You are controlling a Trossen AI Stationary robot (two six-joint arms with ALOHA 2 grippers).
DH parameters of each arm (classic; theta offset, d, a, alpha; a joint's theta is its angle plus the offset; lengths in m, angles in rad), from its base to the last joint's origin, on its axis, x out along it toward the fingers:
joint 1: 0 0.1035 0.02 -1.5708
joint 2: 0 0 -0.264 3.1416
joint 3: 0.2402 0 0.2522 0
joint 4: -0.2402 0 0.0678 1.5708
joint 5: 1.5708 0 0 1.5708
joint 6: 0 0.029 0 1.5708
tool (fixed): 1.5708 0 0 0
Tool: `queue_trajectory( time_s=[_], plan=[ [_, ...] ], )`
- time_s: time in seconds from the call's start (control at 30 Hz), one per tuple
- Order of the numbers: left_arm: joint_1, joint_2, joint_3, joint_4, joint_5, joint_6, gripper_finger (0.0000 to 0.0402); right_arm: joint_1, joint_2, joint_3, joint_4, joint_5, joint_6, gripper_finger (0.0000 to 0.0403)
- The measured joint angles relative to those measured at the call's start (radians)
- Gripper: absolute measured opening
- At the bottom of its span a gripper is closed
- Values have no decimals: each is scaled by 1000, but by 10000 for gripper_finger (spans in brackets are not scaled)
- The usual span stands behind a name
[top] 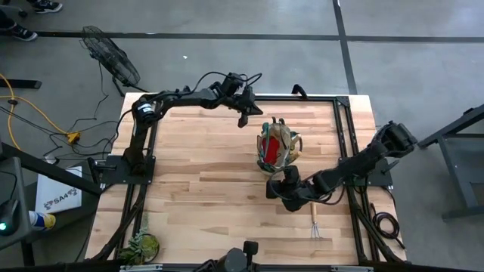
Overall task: Pick & Place Garden tools in Gardening bag
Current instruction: Adjust the gardening bag
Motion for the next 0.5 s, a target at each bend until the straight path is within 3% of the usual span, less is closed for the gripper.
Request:
queue_trajectory(
  time_s=[0.5],
  plan=[
    [-25,0,0,-39,44,62,0,-58,56,0,88,44,-61,2]
  ],
)
